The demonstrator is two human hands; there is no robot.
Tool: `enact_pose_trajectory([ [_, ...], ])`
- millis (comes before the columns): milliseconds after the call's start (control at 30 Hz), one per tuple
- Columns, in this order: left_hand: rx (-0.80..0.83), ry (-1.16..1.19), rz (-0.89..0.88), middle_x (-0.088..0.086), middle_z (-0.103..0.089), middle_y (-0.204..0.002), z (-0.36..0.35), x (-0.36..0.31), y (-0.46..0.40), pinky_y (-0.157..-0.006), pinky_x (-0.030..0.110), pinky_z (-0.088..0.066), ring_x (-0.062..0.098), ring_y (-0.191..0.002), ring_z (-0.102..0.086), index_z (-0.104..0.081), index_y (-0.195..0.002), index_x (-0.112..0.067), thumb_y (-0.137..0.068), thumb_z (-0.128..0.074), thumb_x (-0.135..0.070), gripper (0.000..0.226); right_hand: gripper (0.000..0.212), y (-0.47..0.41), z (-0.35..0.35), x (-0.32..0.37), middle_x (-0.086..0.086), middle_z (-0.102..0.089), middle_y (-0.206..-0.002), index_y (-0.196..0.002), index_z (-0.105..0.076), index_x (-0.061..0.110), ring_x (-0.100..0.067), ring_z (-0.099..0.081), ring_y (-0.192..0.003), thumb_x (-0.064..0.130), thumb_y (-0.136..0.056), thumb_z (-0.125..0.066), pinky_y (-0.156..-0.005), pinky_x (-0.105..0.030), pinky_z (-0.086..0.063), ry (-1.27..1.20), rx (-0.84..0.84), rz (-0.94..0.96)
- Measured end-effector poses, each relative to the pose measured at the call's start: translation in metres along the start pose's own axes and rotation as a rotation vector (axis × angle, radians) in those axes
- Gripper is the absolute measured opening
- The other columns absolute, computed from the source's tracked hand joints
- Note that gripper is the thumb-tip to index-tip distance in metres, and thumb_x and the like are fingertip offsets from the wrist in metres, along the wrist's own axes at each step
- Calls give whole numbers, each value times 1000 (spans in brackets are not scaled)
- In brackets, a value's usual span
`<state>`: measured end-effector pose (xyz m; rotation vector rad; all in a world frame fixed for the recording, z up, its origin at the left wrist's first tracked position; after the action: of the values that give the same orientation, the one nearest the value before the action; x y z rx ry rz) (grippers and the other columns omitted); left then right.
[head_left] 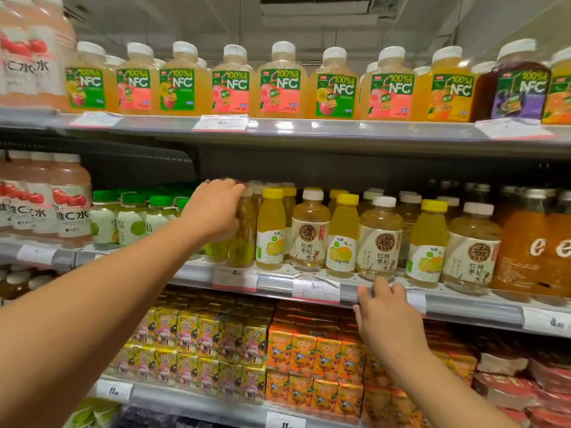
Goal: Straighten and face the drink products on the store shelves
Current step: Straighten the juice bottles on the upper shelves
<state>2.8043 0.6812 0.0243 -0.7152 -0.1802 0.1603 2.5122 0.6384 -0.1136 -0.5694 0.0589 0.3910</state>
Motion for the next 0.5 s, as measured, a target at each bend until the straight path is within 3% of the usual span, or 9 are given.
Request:
enact_pose_trajectory([
  [133, 21, 97, 39, 6, -49, -143, 2, 6, -5, -109, 44, -35, 29, -130, -44, -43, -143, -21, -76, -59, 6, 75, 32, -4, -3, -4, -4, -43, -120, -125, -51, 20, -26, -41, -108, 34, -97, -44, -60, -29, -40, 11, 16, 13],
  [333, -22, 77, 43, 8, -49, -142, -6, 2, -6, -112, 46, -31, 31, -128, -46, -42, -143, -20, -75, -59, 2, 74, 48, 0, -3, -5, -8, -38, -133, -138, -40, 18, -29, -37, -118, 34, -93, -46, -74, -31, -48, -5, 55, 27],
  [500, -59, 86, 62, 12, -57, -131, -8, -5, 1, -103, 46, -41, 34, -118, -51, -43, -139, -16, -77, -60, 0, 67, 53, 2, -5, -3, -10, -37, -138, -142, -36, 16, -31, -36, -122, 34, -92, -46, -83, -33, -48, -5, 52, 28],
])
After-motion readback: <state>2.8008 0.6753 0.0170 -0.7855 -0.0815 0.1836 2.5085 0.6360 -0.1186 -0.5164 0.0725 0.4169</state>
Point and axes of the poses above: each hand's wrist, its own y-axis away from the middle knuckle, its own z-axis out of the back of the hand, x = y × z, the point moved 2 cm from there along -y, towards the middle knuckle
